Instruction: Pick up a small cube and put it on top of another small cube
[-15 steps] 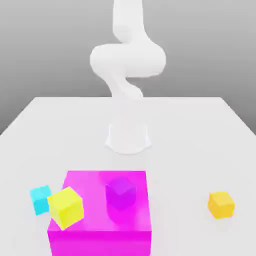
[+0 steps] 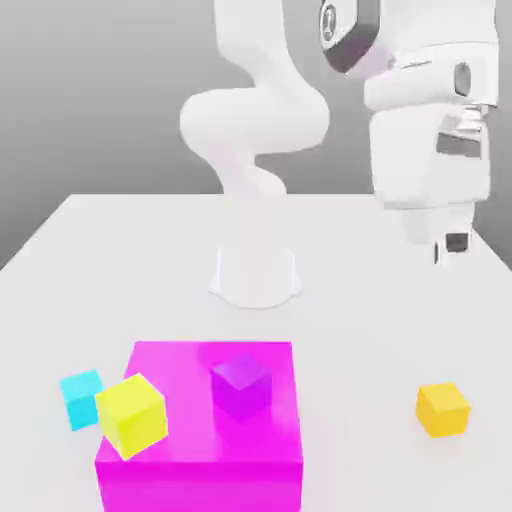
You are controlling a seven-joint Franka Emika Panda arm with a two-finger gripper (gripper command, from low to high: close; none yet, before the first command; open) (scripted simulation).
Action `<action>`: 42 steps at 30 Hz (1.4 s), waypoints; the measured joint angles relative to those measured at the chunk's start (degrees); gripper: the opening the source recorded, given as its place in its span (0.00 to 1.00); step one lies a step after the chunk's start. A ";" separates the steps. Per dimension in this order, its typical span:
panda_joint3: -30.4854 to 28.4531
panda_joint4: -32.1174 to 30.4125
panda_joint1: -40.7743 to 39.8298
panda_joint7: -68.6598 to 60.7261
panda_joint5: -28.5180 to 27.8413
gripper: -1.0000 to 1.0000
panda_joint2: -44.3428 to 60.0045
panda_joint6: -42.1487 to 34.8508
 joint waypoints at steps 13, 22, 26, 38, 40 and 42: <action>2.51 -4.39 8.86 -19.95 -3.06 0.50 26.83 15.71; 0.97 -3.73 10.13 -18.94 -4.49 0.00 30.27 18.33; 3.87 -5.18 7.93 -21.33 -1.38 0.00 23.23 12.78; -10.27 -4.42 -15.38 -28.02 -0.63 0.00 10.52 8.05; -12.70 -4.25 -20.91 -29.62 -0.74 0.00 8.71 7.64; -15.15 -4.09 -25.96 -31.39 -0.58 0.00 6.93 7.22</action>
